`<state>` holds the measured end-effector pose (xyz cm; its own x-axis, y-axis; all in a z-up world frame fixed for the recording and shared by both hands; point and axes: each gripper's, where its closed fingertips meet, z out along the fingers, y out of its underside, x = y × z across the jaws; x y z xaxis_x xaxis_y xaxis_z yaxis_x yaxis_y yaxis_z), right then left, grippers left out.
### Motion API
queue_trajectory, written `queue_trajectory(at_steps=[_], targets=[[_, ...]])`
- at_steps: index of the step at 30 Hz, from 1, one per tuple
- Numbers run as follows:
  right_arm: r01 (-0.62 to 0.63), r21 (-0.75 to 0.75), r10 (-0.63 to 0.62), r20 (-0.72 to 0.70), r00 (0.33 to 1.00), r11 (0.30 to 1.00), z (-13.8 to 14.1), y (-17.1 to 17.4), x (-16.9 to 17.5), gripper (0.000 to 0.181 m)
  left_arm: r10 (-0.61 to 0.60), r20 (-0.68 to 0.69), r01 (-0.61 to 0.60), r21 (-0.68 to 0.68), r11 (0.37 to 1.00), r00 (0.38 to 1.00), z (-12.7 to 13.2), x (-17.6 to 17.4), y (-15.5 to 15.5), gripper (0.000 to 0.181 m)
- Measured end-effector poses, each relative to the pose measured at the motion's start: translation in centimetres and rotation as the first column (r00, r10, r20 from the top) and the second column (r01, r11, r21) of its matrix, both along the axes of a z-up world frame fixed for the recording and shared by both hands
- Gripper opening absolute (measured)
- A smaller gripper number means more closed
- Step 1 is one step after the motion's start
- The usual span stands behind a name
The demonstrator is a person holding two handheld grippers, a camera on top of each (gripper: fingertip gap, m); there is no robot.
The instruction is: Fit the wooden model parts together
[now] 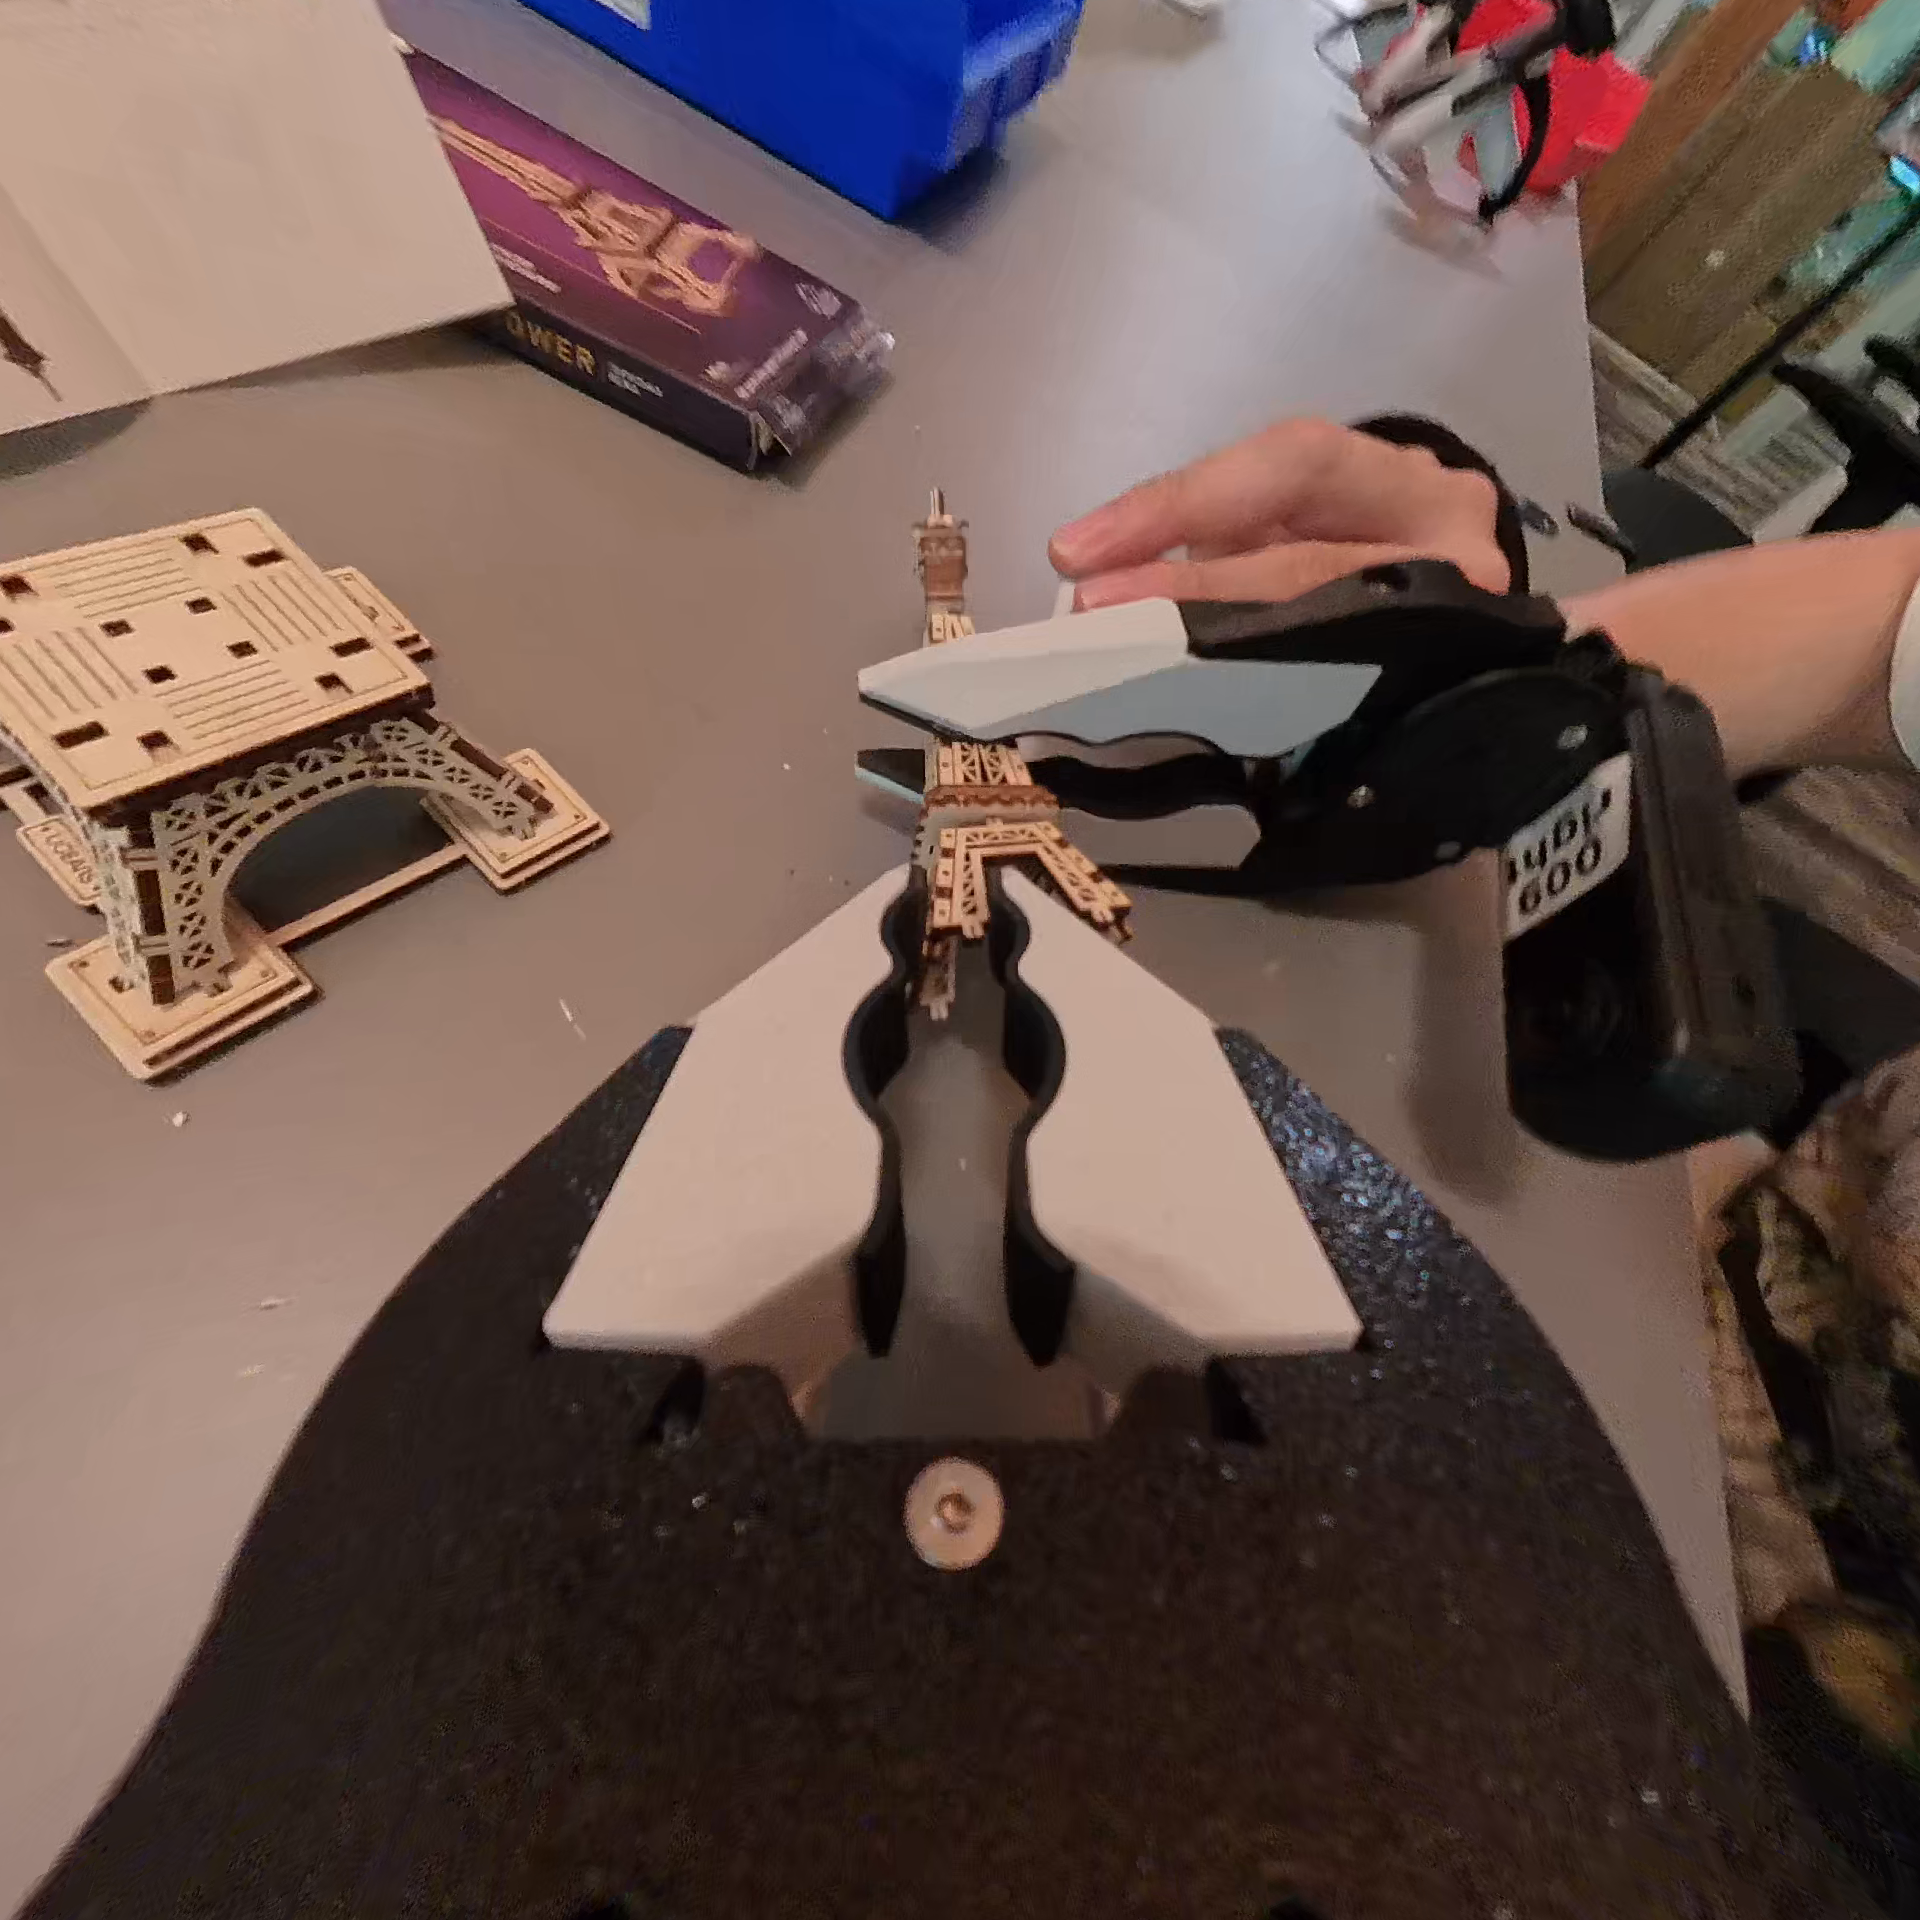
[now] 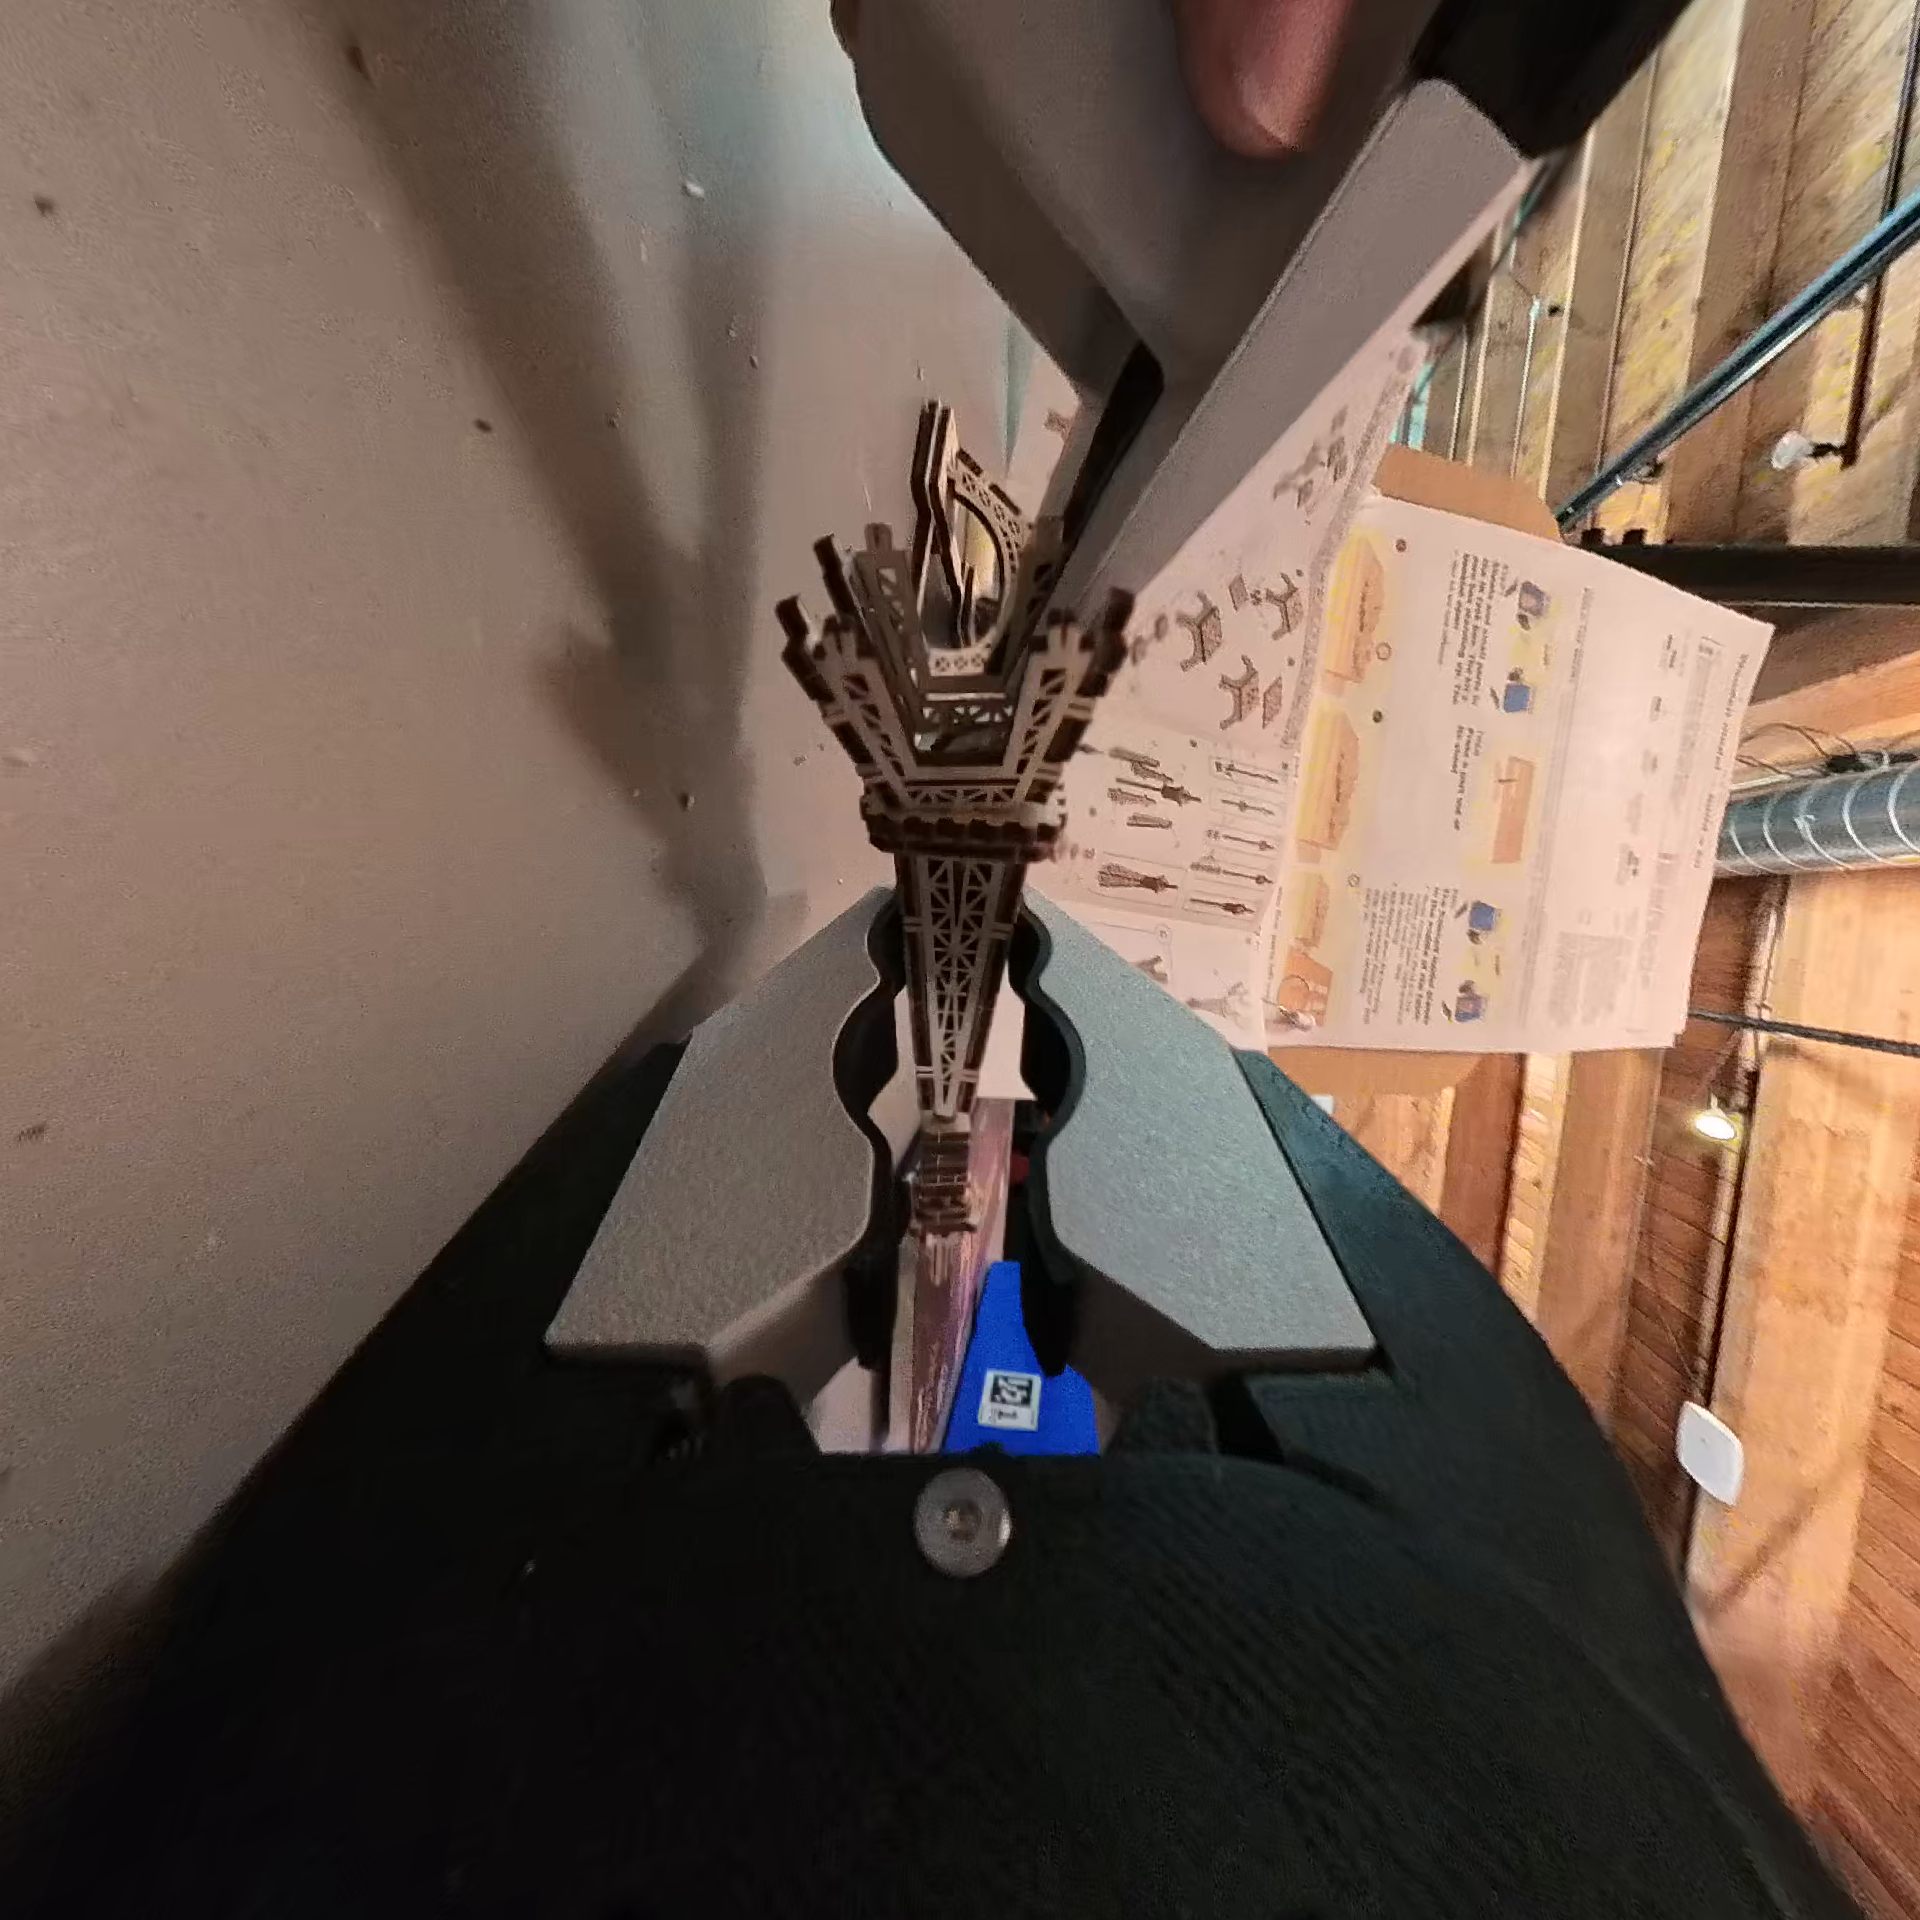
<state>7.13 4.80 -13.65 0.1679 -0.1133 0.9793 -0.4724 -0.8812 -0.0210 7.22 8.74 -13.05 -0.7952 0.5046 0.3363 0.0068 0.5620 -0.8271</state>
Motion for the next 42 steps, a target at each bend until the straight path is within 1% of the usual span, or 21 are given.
queue_trajectory(at_steps=[2, 4, 5, 7, 11, 16, 19, 22, 26, 29, 37, 42], targets=[[-0.05, 0.024, 0.05, -0.01, 0.999, 0.998, -0.2, 0.7, 0.1, 0.016, -0.076, -0.001, 0.076, -0.007, 0.997, 0.997, 0.1, -0.1, 0.4, 0.008], [-0.143, 0.01, 0.142, 0.015, 0.99, 0.99, 0.3, 2.1, 0.3, 0.02, -0.142, -0.01, 0.141, -0.009, 0.99, 0.99, 0.2, -0.3, 1.0, 0.008], [-0.179, 0.003, 0.179, 0.014, 0.984, 0.984, 0.3, 2.7, 0.3, 0.019, -0.157, 0.001, 0.157, -0.001, 0.988, 0.988, 0.0, -0.3, 1.1, 0.008], [-0.189, -0.001, 0.189, -0.01, 0.982, 0.982, 0.2, 3.1, 0.3, 0.018, -0.166, 0.016, 0.166, 0.02, 0.986, 0.986, -0.4, -0.2, 1.1, 0.008], [-0.185, 0.093, 0.189, -0.043, 0.981, 0.978, -0.6, 3.3, 0.3, 0.018, -0.142, 0.01, 0.142, 0.053, 0.988, 0.99, -0.8, 0.0, 0.8, 0.008], [-0.15, 0.126, 0.156, -0.038, 0.987, 0.981, -0.7, 3.0, 0.3, 0.018, -0.081, -0.124, 0.095, 0.111, 0.989, 0.989, -0.5, 0.0, 0.6, 0.009], [-0.127, 0.136, 0.132, -0.026, 0.991, 0.983, -0.7, 2.7, 0.2, 0.018, -0.06, -0.159, 0.081, 0.133, 0.988, 0.986, -0.4, -0.2, 0.5, 0.013], [-0.123, 0.12, 0.125, -0.015, 0.992, 0.985, -0.5, 2.6, 0.1, 0.018, -0.04, -0.178, 0.063, 0.124, 0.99, 0.983, -0.2, -0.5, 0.3, 0.014], [-0.108, 0.064, 0.108, 0.009, 0.994, 0.992, -0.1, 2.2, -0.2, 0.018, -0.017, -0.214, 0.044, 0.125, 0.991, 0.977, 0.0, -0.7, 0.1, 0.014], [-0.109, 0.066, 0.107, 0.033, 0.994, 0.992, 0.3, 2.0, -0.2, 0.018, 0.003, -0.288, 0.037, 0.132, 0.991, 0.958, 0.5, -0.8, 0.0, 0.011], [-0.098, 0.073, 0.095, 0.045, 0.994, 0.992, 0.4, 1.6, -0.4, 0.018, 0.022, -0.301, 0.027, 0.156, 0.987, 0.953, 0.4, -0.6, 0.2, 0.014], [-0.088, 0.065, 0.086, 0.03, 0.996, 0.994, 0.1, 1.4, -0.6, 0.018, 0.042, -0.321, 0.019, 0.183, 0.983, 0.946, 0.1, -0.5, 0.2, 0.013]])
